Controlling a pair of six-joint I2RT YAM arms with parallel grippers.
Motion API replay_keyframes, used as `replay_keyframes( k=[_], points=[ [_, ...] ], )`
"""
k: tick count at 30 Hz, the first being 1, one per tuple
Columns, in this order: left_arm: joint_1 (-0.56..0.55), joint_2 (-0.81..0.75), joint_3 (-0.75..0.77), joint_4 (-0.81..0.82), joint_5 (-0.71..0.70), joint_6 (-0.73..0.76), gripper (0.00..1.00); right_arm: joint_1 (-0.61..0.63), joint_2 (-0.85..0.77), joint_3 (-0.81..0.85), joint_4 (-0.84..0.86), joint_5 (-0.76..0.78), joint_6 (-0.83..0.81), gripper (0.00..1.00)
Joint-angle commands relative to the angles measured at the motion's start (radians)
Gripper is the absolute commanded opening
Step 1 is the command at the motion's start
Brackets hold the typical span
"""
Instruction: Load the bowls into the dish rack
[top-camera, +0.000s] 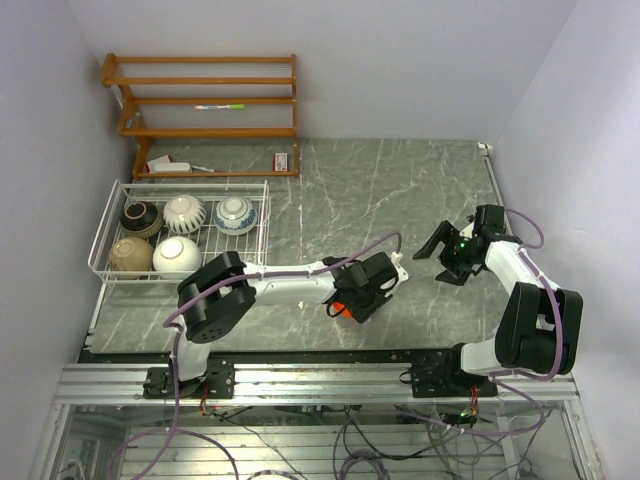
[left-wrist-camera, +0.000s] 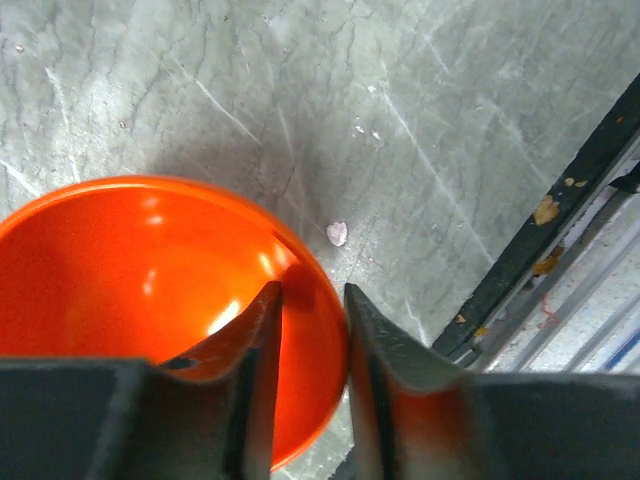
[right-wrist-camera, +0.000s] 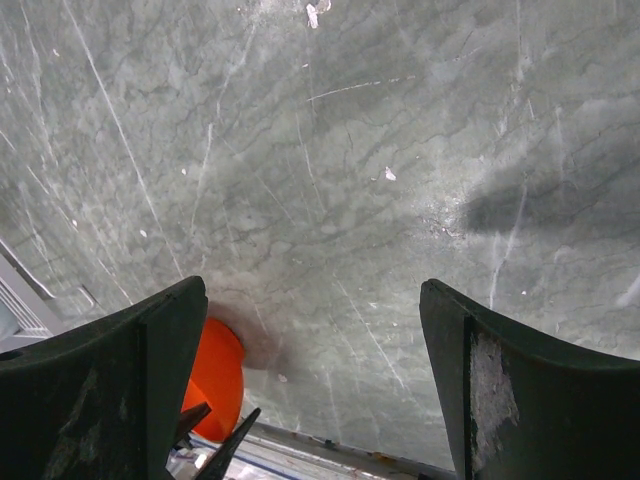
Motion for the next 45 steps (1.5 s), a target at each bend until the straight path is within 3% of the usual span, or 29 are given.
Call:
replay_keyframes(
  k=[1,5,9,13,23,28,38,45],
  points=[
    [-0.006,-0.025,-0.022,0.028,-0.005,-0.018,0.26,-0.008,-0.025,-0.004,0.009,-0.007,-0.009,0.88],
    [-0.006,-0.063,-0.007,0.021,-0.021,-0.027,0.08,-0.008,-0.023,-0.003,0.006,-0.004,-0.01,0.88],
    [0.007,-0.106,0.02,0.013,-0.006,-0.05,0.07,-0.008,-0.019,0.004,0.005,-0.007,-0.009,0.88],
    [0.089,-0.202,-0.033,0.1,0.078,-0.119,0.07,-0.008,-0.014,0.014,-0.001,-0.007,-0.012,0.88],
    [0.437,-0.58,-0.167,0.295,0.257,-0.305,0.07,-0.008,-0.009,0.005,0.011,-0.016,-0.007,0.87],
    [0.635,-0.688,-0.21,0.338,0.38,-0.383,0.07,-0.007,-0.001,-0.001,0.02,-0.024,-0.005,0.87],
    [1.185,-0.872,-0.558,0.723,0.7,-0.785,0.07,-0.007,0.0,-0.003,0.014,-0.024,-0.012,0.87],
    [1.245,-0.899,-0.714,0.813,0.716,-0.897,0.07,-0.007,0.011,0.004,0.011,-0.026,-0.013,0.87]
  ],
)
